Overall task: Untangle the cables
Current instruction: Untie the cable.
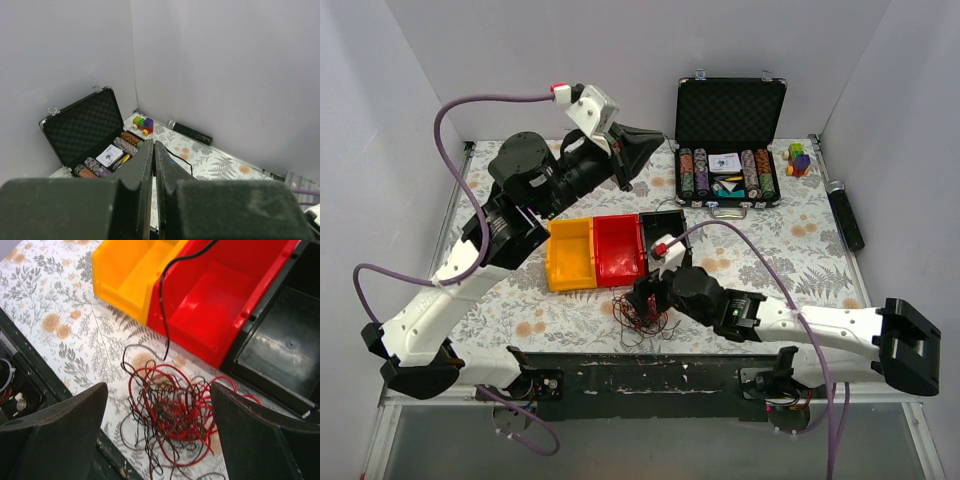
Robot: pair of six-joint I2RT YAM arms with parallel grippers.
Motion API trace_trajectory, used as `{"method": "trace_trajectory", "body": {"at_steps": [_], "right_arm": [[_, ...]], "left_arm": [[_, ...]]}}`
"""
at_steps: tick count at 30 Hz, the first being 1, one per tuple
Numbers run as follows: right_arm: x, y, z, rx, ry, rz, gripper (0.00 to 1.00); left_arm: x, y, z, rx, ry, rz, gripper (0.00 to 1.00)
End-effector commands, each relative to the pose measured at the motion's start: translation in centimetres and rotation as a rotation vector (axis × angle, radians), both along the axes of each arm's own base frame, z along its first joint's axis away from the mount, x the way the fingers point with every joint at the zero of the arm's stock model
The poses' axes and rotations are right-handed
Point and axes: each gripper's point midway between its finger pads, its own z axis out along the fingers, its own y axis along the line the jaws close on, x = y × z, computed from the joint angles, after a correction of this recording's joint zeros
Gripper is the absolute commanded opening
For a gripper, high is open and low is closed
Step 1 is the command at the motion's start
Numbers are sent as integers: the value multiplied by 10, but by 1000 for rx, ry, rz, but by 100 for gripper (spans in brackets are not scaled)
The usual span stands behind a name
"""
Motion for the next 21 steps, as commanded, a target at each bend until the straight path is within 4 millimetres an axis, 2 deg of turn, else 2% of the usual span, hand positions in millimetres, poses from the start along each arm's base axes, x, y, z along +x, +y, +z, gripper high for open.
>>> {"method": "trace_trajectory", "body": {"at_steps": [1, 4, 9, 10, 13, 18, 21], "right_arm": [[16, 39, 50, 145, -107, 7, 92], [20, 63, 41, 111, -98, 41, 92], [31, 90, 9, 20, -75, 39, 91], [36, 90, -3, -18, -66, 15, 89], [43, 90, -17, -69, -43, -30, 84], [33, 77, -38, -96, 30, -44, 67], [22, 58, -50, -90, 80, -57, 60]], "left_arm": [[-22, 29, 61, -107, -100, 7, 0], [-30, 46, 82, -139, -148, 40, 0], [-41, 68, 104, -172, -198, 72, 0], [-44, 72, 108, -176, -207, 74, 0], [-45, 87, 115, -193, -219, 126, 0], [-53, 108, 130, -220, -267, 170, 0], [-56, 123, 145, -251, -314, 218, 0]]}}
